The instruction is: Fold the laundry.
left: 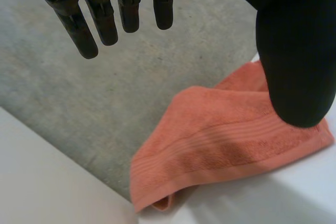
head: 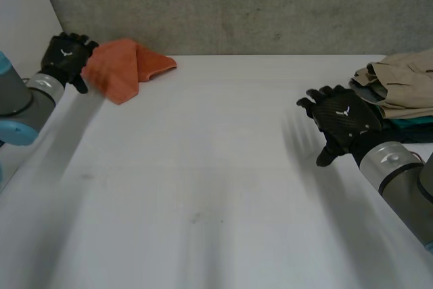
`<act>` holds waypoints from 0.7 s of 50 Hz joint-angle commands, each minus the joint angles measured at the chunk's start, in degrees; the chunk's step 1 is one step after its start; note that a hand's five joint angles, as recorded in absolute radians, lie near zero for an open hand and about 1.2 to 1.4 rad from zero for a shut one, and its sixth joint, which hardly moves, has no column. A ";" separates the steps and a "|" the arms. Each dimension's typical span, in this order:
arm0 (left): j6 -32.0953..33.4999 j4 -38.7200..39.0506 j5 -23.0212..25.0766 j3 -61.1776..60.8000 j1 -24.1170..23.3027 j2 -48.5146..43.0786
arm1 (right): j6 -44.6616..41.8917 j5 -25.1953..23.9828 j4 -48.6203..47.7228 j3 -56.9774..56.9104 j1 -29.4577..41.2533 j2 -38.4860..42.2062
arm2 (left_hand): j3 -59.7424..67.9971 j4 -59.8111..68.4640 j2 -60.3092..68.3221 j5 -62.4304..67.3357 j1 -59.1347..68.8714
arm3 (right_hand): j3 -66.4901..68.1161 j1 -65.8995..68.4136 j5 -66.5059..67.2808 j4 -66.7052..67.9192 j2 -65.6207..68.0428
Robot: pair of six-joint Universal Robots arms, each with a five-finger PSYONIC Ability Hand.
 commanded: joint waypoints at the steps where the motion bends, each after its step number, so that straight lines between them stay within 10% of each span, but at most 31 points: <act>1: -0.38 0.24 2.28 10.32 -0.17 -9.89 | -0.93 0.00 0.48 1.48 -0.73 0.48 | 4.75 5.45 5.47 5.41 4.62 | -2.24 -1.78 -3.69 -3.51 -2.77; 35: 5.16 8.31 9.75 16.04 -0.52 -20.09 | -0.84 0.00 0.48 3.59 -2.04 0.65 | 13.16 13.86 13.88 13.82 13.03 | -2.24 -1.78 -3.69 -3.51 -2.77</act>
